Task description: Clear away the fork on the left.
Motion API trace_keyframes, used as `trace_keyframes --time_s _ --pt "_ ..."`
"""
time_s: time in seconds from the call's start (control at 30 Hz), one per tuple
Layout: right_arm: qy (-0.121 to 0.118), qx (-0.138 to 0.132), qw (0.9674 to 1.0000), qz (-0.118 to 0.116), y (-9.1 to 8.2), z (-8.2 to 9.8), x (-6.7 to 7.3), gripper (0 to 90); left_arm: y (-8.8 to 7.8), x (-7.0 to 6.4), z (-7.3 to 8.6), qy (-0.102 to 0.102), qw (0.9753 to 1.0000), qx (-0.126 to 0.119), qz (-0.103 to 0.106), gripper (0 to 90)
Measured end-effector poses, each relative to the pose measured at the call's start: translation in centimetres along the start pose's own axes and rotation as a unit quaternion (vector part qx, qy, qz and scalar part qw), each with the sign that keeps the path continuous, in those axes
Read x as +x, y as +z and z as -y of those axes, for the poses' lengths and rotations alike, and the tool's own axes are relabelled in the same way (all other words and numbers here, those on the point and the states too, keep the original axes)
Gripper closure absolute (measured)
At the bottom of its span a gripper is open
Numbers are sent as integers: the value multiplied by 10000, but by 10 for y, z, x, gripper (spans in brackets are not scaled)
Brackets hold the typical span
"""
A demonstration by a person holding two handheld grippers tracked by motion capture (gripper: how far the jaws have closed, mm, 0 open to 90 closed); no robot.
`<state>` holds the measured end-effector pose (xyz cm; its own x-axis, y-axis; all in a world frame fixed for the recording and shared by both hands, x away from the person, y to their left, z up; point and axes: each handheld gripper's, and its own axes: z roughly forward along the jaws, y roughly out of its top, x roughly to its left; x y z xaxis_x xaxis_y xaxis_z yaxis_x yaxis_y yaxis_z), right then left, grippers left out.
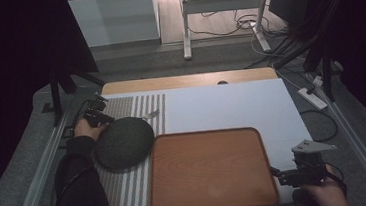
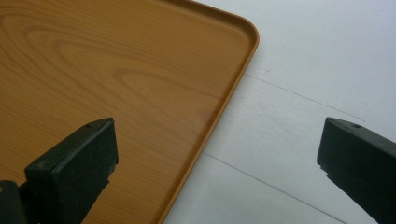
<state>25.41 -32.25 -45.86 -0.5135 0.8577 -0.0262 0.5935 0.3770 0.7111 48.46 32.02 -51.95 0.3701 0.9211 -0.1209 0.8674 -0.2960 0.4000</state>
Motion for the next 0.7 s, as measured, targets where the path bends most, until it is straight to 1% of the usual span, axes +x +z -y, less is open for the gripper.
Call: trace_keyframes --time_s 0.03,0.07,0.13,0.23,0.3,0.33,0.37,0.43,0.47,0.5,0.53,0.57,0.6,0.63,0.7 --pt "0 -2 10000 -1 0 0 0 0 -2 1 0 -31 10000 -68 -24 884" --pt "-3 0 10000 0 0 0 0 0 -4 2 0 -71 9999 -149 -34 856" --pt "-8 3 10000 -6 0 0 0 0 -9 4 0 -94 9994 -347 -21 788" --pt "-9 16 10000 -10 0 0 0 0 -15 3 -2 -110 9986 -512 -43 694" --pt "-16 16 10000 -8 0 0 0 0 -16 2 -4 -96 9978 -647 54 614" --pt "-17 15 10000 -7 0 0 0 0 -16 2 -4 -96 9978 -647 54 569" --pt "-16 16 10000 -6 0 0 0 0 -18 -1 -7 -67 9972 -727 146 524" --pt "-14 18 10000 -7 1 0 0 0 -18 -5 -11 -23 9967 -773 241 436" --pt "-10 19 10000 -7 1 0 0 0 -17 -8 -14 -14 9965 -768 317 373" --pt "-10 19 10000 -7 1 0 0 0 -17 -8 -14 -14 9965 -768 317 317" --pt "-10 21 10000 -9 1 0 0 0 -16 -10 -16 -4 9965 -751 370 317" --pt "-9 21 10000 -8 1 0 0 0 -15 -13 -19 38 9965 -744 390 231" --pt "-8 22 10000 -8 1 0 0 0 -12 -20 -24 106 9966 -712 410 190" --pt "-8 22 10000 -8 1 0 0 0 -11 -24 -27 149 9966 -687 428 154" --pt "-12 23 10000 -9 1 0 0 0 -8 -32 -31 311 9965 -615 469 44"
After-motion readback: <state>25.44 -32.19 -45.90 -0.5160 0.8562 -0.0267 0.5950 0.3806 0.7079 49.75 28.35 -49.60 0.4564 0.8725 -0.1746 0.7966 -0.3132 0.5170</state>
